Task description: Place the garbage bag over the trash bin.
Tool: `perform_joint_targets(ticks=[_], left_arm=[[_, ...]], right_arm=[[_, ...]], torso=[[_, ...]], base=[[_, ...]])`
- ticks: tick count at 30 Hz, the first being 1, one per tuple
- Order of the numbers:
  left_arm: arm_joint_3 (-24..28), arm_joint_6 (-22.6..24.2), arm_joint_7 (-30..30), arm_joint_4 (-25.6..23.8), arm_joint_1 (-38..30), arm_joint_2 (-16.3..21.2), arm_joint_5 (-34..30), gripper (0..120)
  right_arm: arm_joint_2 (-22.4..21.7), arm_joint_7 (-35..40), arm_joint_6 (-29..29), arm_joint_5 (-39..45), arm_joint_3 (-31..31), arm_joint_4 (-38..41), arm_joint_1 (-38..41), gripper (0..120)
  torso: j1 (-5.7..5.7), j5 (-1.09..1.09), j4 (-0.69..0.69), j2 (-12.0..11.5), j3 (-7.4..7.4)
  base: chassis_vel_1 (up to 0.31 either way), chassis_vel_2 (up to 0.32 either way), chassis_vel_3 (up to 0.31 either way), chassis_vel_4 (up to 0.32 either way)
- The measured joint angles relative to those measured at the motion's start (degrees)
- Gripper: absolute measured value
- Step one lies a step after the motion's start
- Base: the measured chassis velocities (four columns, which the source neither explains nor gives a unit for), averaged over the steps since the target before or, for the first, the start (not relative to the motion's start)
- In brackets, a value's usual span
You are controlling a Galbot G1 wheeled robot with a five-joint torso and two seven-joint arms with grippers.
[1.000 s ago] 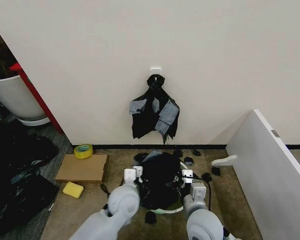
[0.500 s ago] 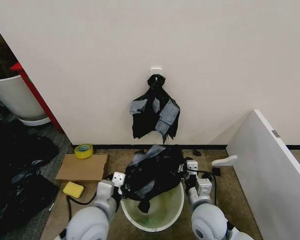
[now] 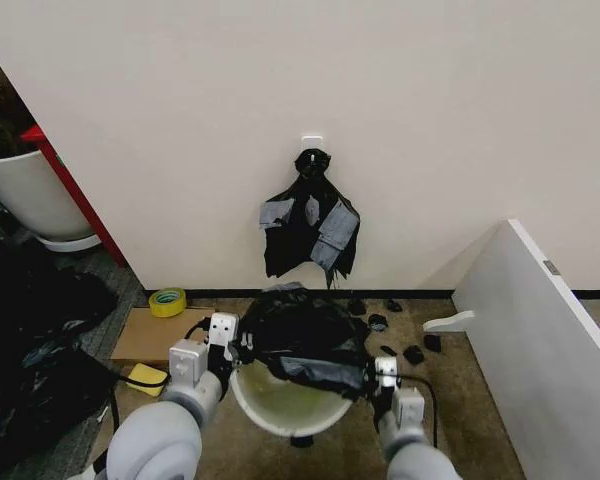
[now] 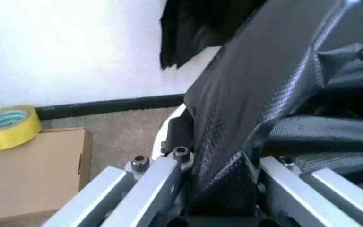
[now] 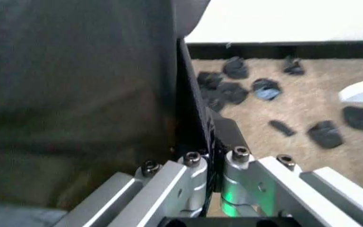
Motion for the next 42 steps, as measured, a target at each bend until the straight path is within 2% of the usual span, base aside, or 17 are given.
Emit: perform_joint_targets(ticks=[3,7,9,11,12,17,19,20,23,26,31,33,36,38,40,41,42], left_arm=[[-0.07,-0.27,0.12,2.77,-1.91,-1.28,-1.37,0],[-0.08,-0.26,0.13,3.82,-3.48,-2.10,-3.20,0],[-0.22,-0.25,0.16,4.31,-4.27,-2.33,-3.97,0],[-0.54,-0.25,0.14,5.28,-4.90,-2.55,-4.58,0],[-0.54,-0.25,0.14,5.28,-4.90,-2.55,-4.58,0],[-0.48,-0.84,0.18,9.13,-5.57,-3.24,-4.72,0],[-0.38,-1.13,0.29,10.36,-5.99,-3.46,-4.68,0],[-0.38,-1.13,0.29,10.36,-5.99,-3.46,-4.68,0],[-0.31,-1.59,0.46,12.82,-7.21,-3.74,-4.65,0],[0.01,-1.79,0.64,14.80,-8.51,-3.88,-4.62,0],[0.19,-1.90,0.76,15.78,-9.54,-4.29,-4.63,0],[0.20,-1.99,0.85,16.26,-10.25,-4.66,-4.63,0],[0.19,-2.09,0.89,16.46,-10.39,-4.69,-4.60,0],[0.18,-2.23,0.90,16.71,-10.41,-4.68,-4.46,0],[0.30,-2.29,0.88,16.86,-10.31,-4.73,-4.26,0],[0.44,-2.32,0.90,16.88,-10.22,-4.84,-4.11,0],[0.44,-2.32,0.90,16.88,-10.22,-4.84,-4.11,0]], right_arm=[[-0.44,-3.79,4.22,-3.05,-1.53,-1.73,-1.50,0],[-0.51,-6.39,7.48,-6.44,-2.99,-4.85,-1.82,1],[-0.55,-7.72,10.07,-8.91,-3.89,-6.75,-1.78,8],[-0.66,-10.21,15.69,-13.40,-4.18,-9.19,-1.64,16],[-0.66,-10.21,15.69,-13.40,-4.18,-9.19,-1.64,16],[-1.67,-20.02,34.27,-29.10,-0.91,-17.43,-0.81,37],[-2.35,-21.09,38.15,-33.73,0.59,-19.43,-0.79,47],[-2.35,-21.09,38.15,-33.73,0.59,-19.43,-0.79,47],[-3.41,-20.18,39.78,-37.05,2.31,-20.39,-1.56,58],[-3.98,-15.12,36.02,-38.04,2.68,-19.68,-2.69,72],[-4.33,-10.69,30.53,-36.99,2.38,-18.56,-3.31,83],[-4.62,-6.90,25.09,-30.26,1.27,-15.29,-4.10,96],[-4.57,-6.05,24.11,-24.55,0.53,-13.03,-4.28,99],[-4.16,-6.50,24.94,-17.58,-0.16,-10.86,-4.15,100],[-3.44,-10.29,29.23,-11.55,-0.40,-10.02,-3.44,100],[-2.94,-15.75,34.30,-6.61,-0.36,-10.12,-2.67,100],[-2.94,-15.75,34.30,-6.61,-0.36,-10.12,-2.67,100]], torso=[[0.00,0.01,0.01,0.00,0.00],[0.00,0.02,0.00,0.00,0.00],[0.00,0.02,-0.01,0.00,0.00],[0.00,0.01,0.00,0.00,0.01],[0.00,0.01,0.00,0.00,0.01],[0.00,0.02,0.02,0.00,0.01],[0.00,0.01,0.02,0.00,0.01],[0.00,0.01,0.02,0.00,0.01],[0.00,0.01,0.01,0.00,0.01],[0.00,0.01,0.00,0.00,0.01],[0.00,0.02,0.01,0.00,0.01],[0.00,0.01,0.00,0.00,0.01],[0.00,0.00,0.00,0.00,0.01],[0.00,0.00,0.00,0.00,0.01],[0.00,0.01,0.01,0.00,0.01],[0.00,0.02,0.01,0.00,0.01],[0.00,0.02,0.01,0.00,0.01]], base=[[0.000,0.000,0.000,0.000],[0.000,0.000,0.000,0.000],[0.000,0.000,0.000,0.000],[0.000,0.000,0.000,0.000],[0.000,0.000,0.000,0.000],[0.000,0.000,0.000,0.000],[0.000,0.000,0.000,0.000],[0.000,0.000,0.000,0.000],[0.000,0.000,0.000,0.000],[0.000,0.000,0.000,0.000],[0.000,0.000,0.000,0.000],[0.000,0.000,0.000,0.000],[0.000,0.000,0.000,0.000],[0.000,0.000,0.000,0.000],[0.000,0.000,0.000,0.000],[0.000,0.000,0.000,0.000],[0.000,0.000,0.000,0.000]])
